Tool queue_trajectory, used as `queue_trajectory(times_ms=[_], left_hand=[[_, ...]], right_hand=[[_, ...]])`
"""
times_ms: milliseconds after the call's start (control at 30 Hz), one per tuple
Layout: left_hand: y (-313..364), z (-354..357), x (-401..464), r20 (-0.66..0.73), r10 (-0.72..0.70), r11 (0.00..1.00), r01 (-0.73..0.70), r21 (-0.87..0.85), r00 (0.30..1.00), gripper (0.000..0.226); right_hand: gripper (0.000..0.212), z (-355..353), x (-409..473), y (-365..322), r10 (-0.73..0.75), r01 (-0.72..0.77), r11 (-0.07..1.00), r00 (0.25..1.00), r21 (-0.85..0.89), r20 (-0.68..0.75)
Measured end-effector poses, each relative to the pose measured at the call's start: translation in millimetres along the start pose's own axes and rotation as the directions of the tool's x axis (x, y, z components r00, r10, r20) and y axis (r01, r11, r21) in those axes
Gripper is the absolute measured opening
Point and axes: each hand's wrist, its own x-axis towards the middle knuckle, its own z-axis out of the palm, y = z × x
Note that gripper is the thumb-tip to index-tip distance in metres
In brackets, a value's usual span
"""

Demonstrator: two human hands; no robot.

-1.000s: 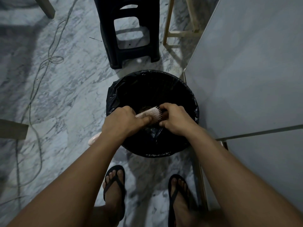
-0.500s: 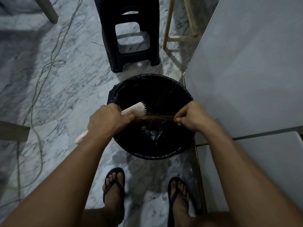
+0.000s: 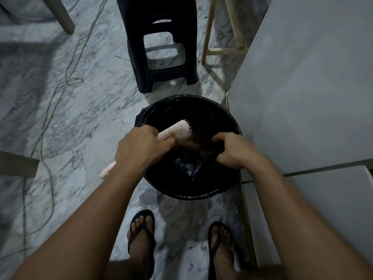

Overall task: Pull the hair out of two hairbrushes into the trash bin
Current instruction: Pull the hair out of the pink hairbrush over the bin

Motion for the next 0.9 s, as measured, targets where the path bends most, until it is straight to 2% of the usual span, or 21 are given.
queue_trajectory(times_ms=[67, 133, 233, 300, 400, 433, 567, 700, 800, 867, 900], left_hand=[[6, 2, -3, 0.003, 0.019, 1.000, -0.019, -0.002, 1.000, 0.048], [11, 3, -4, -0.006, 0.035, 0.999, -0.035, -0.003, 0.999, 0.047], [15, 2, -5, -0.016, 0.050, 0.999, -0.050, -0.002, 0.999, 0.046], [12, 1, -3, -0.016, 0.044, 0.999, -0.044, 0.000, 0.999, 0.047], [1, -1, 2, -0.028, 0.008, 1.000, -0.008, 0.001, 1.000, 0.046], [-1, -1, 3, -0.031, -0.006, 1.000, 0.006, 0.002, 1.000, 0.047], [-7, 2, 4, -0.037, -0.039, 0.999, 0.040, 0.027, 0.999, 0.048], [-13, 2, 6, -0.038, -0.075, 0.997, 0.076, 0.032, 0.997, 0.049], [-13, 1, 6, -0.062, -0.077, 0.997, 0.078, 0.016, 0.995, 0.050], [-11, 1, 5, -0.057, -0.047, 0.999, 0.048, 0.006, 0.997, 0.050], [-8, 2, 3, -0.047, -0.027, 1.000, 0.027, 0.002, 0.999, 0.050]], right_hand=[[0.072, 2, -3, -11, -0.108, 0.101, 0.969, 0.994, 0.225, 0.020], [0.074, 9, -2, -20, -0.160, 0.130, 0.874, 0.987, 0.467, 0.024], [0.074, 19, 2, -22, -0.116, 0.081, 0.816, 0.993, 0.573, 0.025], [0.059, 17, 2, -15, -0.103, 0.064, 0.825, 0.994, 0.562, 0.038], [0.015, 7, 2, -6, -0.100, 0.079, 0.872, 0.995, 0.482, 0.017], [0.012, 4, 2, -4, -0.085, 0.075, 0.880, 0.996, 0.468, 0.001], [0.023, 2, 5, 2, 0.009, 0.006, 0.951, 0.999, 0.310, -0.047], [0.025, 3, 8, 10, 0.109, -0.079, 0.970, 0.987, 0.230, -0.121], [0.016, 1, 6, 9, 0.056, -0.043, 0.988, 0.994, 0.149, -0.089], [0.043, 1, 4, 4, -0.053, 0.046, 0.972, 0.998, 0.230, 0.025], [0.056, 1, 3, -2, -0.089, 0.068, 0.943, 0.995, 0.325, 0.050]])
